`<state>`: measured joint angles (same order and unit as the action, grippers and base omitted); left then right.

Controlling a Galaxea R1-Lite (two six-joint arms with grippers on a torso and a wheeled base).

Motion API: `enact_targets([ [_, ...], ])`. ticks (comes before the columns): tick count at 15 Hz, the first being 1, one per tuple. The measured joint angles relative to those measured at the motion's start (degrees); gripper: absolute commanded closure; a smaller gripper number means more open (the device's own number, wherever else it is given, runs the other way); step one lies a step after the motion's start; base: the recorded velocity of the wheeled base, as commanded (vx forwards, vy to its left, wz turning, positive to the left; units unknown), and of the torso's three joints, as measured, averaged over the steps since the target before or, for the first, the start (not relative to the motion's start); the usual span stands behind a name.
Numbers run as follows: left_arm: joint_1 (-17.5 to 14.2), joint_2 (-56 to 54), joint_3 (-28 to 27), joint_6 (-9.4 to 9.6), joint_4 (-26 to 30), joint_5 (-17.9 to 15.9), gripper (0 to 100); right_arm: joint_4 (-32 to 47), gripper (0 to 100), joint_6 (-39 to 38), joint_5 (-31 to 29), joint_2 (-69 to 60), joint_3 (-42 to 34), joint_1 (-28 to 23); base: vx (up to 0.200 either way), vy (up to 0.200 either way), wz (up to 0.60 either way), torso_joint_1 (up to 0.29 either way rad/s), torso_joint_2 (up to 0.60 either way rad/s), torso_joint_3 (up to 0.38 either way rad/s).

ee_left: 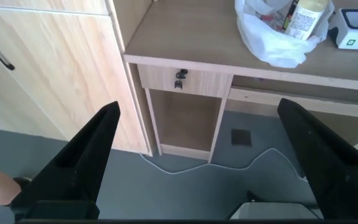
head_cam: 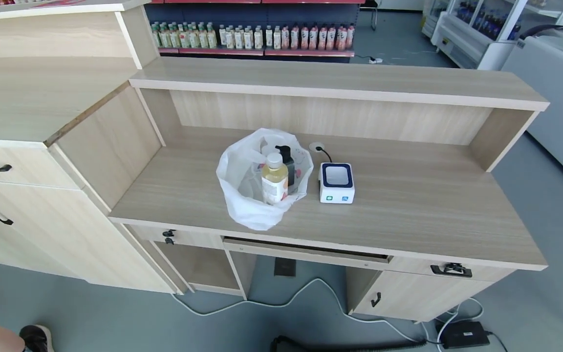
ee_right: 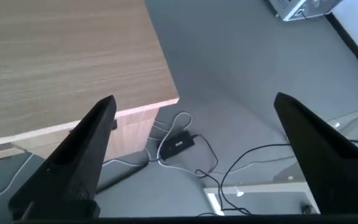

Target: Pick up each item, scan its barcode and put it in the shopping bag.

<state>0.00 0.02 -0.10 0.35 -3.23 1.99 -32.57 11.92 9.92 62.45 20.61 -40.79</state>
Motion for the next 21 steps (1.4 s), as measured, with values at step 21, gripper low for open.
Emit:
enact_targets([
  [21, 0.00, 0.00, 0.00, 0.02, -0.02, 0.00, 0, 27.08, 0, -4.02, -14.43, -49.79, -20.61, 30.18, 0.000, 0.000, -0.09, 0.000, 0.00, 0.000],
])
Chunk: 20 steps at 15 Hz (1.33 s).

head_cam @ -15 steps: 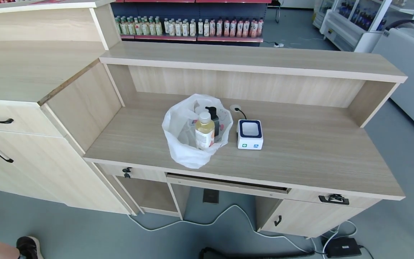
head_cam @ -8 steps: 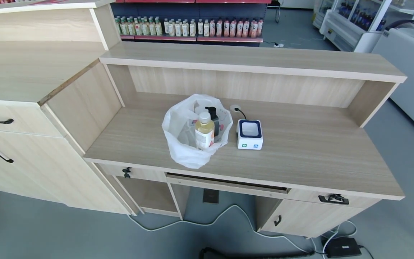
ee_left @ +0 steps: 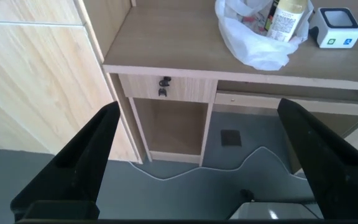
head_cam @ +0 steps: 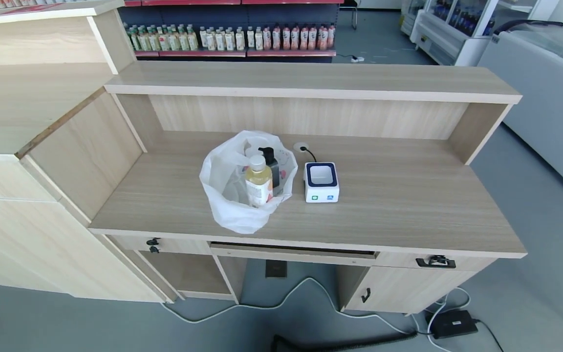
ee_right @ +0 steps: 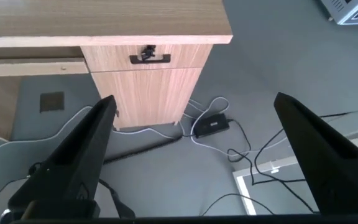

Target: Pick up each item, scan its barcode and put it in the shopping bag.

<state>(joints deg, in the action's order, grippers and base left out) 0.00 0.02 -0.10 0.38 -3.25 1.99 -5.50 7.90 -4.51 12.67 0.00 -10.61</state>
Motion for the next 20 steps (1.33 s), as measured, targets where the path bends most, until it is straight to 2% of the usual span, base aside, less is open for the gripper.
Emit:
enact_targets([
  [5, 0.00, 0.00, 0.00, -0.02, 0.04, 0.01, 0, 2.02, 0, -6.62, -0.27, -5.64, 0.00, 4.60, 0.000, 0.000, 0.00, 0.000, 0.00, 0.000],
  [8, 0.00, 0.00, 0.00, -0.02, 0.02, 0.01, 0, 4.28, 0, -11.56, -1.23, -6.94, 0.02, 5.21, 0.000, 0.000, 0.00, 0.000, 0.00, 0.000],
  [10, 0.00, 0.00, 0.00, -0.02, 0.02, 0.00, 0, 4.52, 0, -12.00, -1.48, -7.22, 0.02, 5.97, 0.000, 0.000, 0.00, 0.000, 0.00, 0.000],
  [13, 0.00, 0.00, 0.00, -0.02, 0.04, 0.01, 0, 4.95, 0, -12.65, -0.99, -8.75, 0.00, 9.79, 0.000, 0.000, 0.00, 0.000, 0.00, 0.000],
  [15, 0.00, 0.00, 0.00, -0.02, 0.04, 0.01, 0, 5.28, 0, -12.98, 0.71, -10.93, 0.00, 10.34, 0.000, 0.000, 0.00, 0.000, 0.00, 0.000],
  [20, 0.00, 0.00, 0.00, -0.02, 0.04, 0.04, 0, 5.34, 0, -13.15, 0.57, -12.64, 0.00, 10.61, 0.000, 0.000, 0.00, 0.000, 0.00, 0.000],
])
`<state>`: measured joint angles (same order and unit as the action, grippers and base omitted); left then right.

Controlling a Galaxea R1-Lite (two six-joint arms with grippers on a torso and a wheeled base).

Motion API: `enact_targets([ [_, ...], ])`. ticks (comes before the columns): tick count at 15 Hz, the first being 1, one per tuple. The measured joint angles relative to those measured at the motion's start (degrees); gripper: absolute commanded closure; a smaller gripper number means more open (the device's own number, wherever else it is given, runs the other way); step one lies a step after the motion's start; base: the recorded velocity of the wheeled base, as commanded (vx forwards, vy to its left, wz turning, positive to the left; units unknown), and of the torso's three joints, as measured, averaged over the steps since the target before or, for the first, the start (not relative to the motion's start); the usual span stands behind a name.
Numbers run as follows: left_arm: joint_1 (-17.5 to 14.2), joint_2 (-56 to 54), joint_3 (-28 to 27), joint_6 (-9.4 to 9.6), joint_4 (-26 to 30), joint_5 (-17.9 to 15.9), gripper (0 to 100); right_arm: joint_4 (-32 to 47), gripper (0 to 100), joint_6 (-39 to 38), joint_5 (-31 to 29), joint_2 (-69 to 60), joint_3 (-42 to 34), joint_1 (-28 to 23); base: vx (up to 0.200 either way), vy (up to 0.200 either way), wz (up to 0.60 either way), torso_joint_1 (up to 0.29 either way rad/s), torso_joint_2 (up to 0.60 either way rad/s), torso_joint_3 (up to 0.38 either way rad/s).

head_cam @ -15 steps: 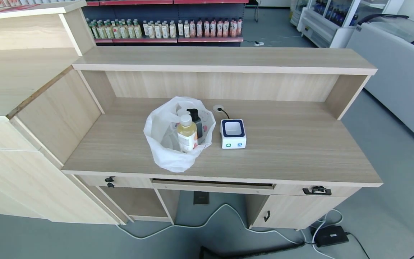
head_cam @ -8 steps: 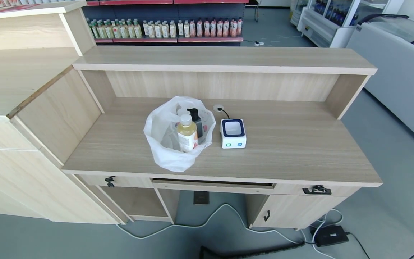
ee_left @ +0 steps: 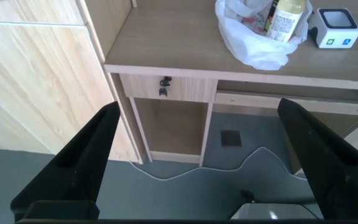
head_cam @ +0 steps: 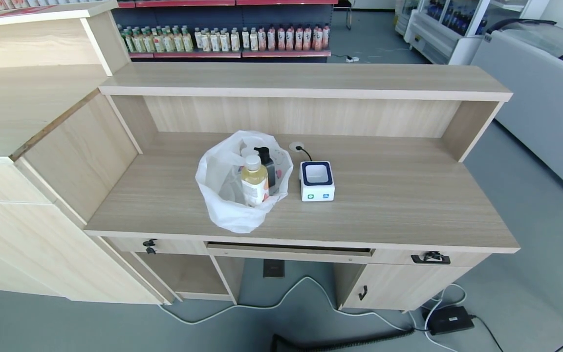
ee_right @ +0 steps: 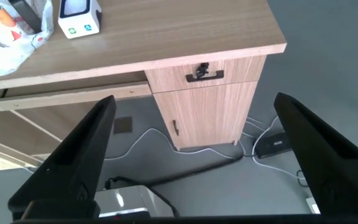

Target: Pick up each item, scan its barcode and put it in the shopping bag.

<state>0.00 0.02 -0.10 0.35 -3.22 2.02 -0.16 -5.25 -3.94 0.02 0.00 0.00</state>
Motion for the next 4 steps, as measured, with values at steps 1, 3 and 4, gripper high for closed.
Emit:
enact_targets([
  [1, 0.00, 0.00, 0.00, 0.02, -0.01, -0.02, 0, 0.00, 0, 0.01, 0.00, -0.10, 0.00, 0.00, 0.000, 0.000, 0.00, 0.000, 0.00, 0.000],
  [3, 0.00, 0.00, 0.00, 0.00, -0.01, -0.02, 0, 0.00, 0, 0.06, 0.02, -0.12, 0.00, 0.00, 0.000, 0.000, 0.00, 0.000, 0.00, 0.000],
  [4, 0.00, 0.00, 0.00, 0.00, -0.01, -0.02, 0, 0.00, 0, 0.06, 0.02, -0.12, 0.00, 0.00, 0.000, 0.000, 0.00, 0.000, 0.00, 0.000],
])
